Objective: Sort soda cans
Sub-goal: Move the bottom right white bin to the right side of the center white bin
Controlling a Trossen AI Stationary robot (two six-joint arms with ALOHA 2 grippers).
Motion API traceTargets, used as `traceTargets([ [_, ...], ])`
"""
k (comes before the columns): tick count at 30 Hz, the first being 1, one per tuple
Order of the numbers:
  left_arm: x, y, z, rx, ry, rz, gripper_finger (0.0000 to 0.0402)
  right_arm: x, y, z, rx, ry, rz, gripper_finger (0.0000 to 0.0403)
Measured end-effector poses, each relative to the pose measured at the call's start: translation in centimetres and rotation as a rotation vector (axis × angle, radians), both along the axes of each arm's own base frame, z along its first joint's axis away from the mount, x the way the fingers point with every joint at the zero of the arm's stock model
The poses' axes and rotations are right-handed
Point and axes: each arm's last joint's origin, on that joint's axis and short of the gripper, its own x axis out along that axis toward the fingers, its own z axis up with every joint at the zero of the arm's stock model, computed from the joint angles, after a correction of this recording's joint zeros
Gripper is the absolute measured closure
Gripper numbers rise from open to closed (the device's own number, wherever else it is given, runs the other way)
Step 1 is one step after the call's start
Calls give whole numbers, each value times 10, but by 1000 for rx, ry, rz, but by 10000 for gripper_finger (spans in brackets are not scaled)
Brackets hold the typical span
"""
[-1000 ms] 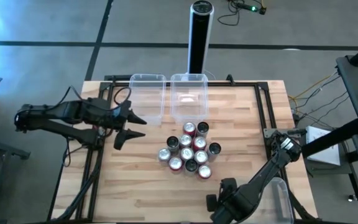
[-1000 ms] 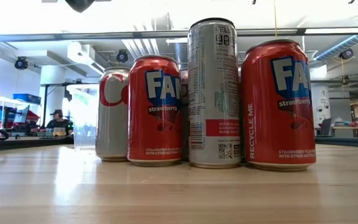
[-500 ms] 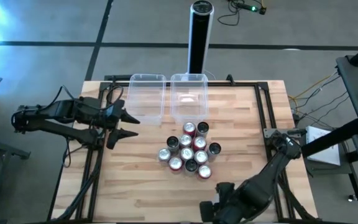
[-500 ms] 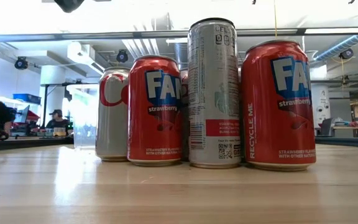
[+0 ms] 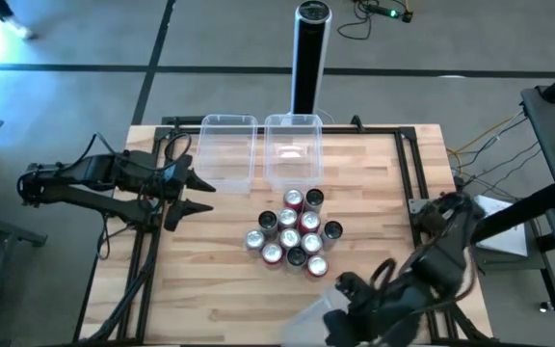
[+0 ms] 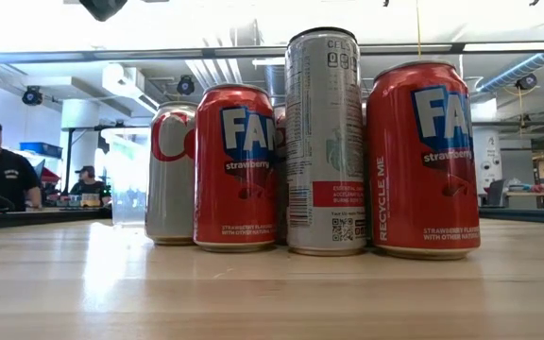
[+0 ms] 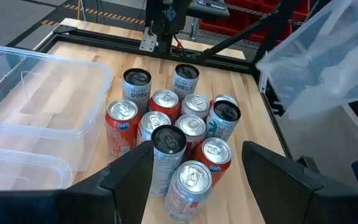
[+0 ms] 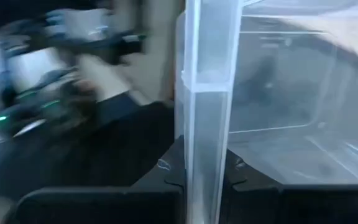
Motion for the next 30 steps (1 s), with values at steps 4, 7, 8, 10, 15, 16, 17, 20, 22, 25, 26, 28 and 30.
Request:
traceTargets([
  [4, 1, 0, 0, 2, 0, 5, 172, -4, -16, 27, -112, -252, -39, 381],
  [7, 2, 0, 0, 0, 3, 10, 172, -11, -33, 48, -263, -428, -77, 381],
  [8, 2, 0, -1, -2, 3, 11, 172, -14, -40, 54, -320, -464, -88, 381],
  [10, 4, 0, -1, -8, 7, 13, 172, -20, -54, 65, -448, -527, -124, 381],
  [15, 7, 0, -2, -39, 16, 28, 172, -35, -88, 84, -818, -590, -249, 381],
  [16, 8, 0, -2, -49, 19, 32, 172, -39, -94, 85, -890, -573, -273, 381],
  [17, 8, 0, -2, -59, 20, 37, 172, -43, -101, 86, -954, -552, -288, 381],
  [20, 12, -1, -1, -88, 2, 50, 172, -51, -121, 83, -1140, -449, -300, 381],
  [22, 16, 0, 1, -112, -30, 79, 172, -52, -134, 77, -1264, -357, -272, 381],
  [25, 24, -1, 6, -156, -85, 94, 172, -52, -154, 64, -1399, -200, -191, 381],
  [26, 26, -1, 7, -168, -99, 97, 172, -51, -160, 61, -1435, -149, -150, 381],
  [28, 30, -1, 8, -185, -123, 100, 172, -52, -172, 54, -1496, -53, -39, 381],
  [30, 35, -1, 10, -202, -149, 119, 172, -48, -182, 51, -1518, -10, 58, 381],
])
